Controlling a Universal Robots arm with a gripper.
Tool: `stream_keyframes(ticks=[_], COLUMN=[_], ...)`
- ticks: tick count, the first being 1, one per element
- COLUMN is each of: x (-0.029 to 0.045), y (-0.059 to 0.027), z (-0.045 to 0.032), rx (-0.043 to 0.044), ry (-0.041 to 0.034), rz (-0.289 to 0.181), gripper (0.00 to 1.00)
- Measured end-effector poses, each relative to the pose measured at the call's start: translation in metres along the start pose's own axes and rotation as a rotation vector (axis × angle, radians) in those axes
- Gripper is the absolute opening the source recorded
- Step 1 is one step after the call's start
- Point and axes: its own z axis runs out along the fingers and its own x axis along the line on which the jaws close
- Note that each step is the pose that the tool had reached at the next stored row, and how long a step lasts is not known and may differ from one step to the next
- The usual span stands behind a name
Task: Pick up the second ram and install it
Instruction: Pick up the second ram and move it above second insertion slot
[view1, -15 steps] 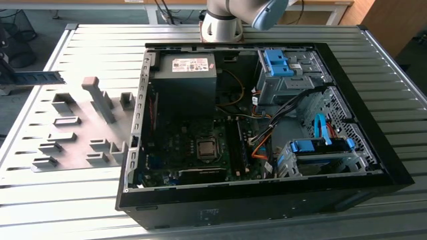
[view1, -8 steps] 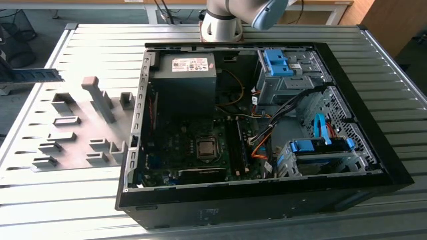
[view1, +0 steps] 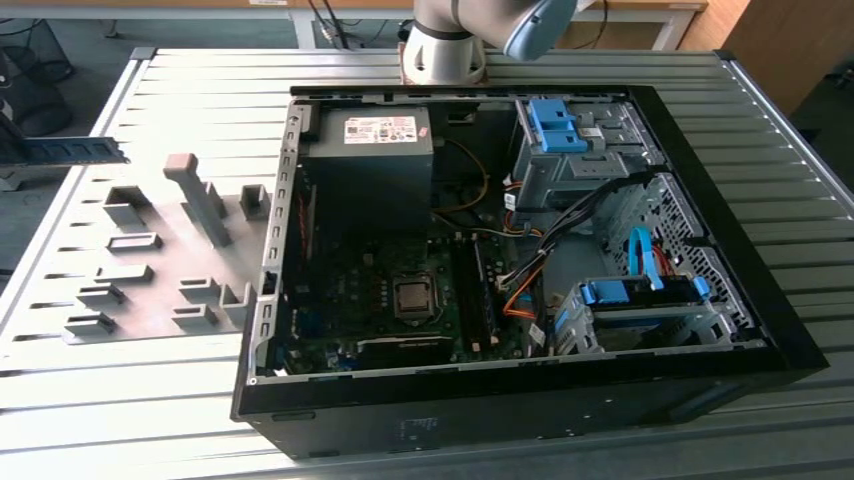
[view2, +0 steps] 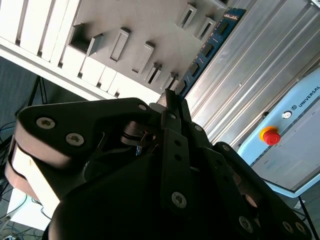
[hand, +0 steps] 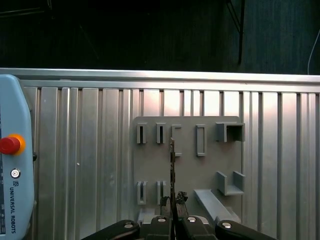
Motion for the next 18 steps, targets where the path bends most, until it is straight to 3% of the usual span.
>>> stream_keyframes(ticks=[18], x=[0.0], y=[-0.0094], z=[-0.0001], rx=[0.0], ry=[0.0], rz=[0.0], gripper=[0.14])
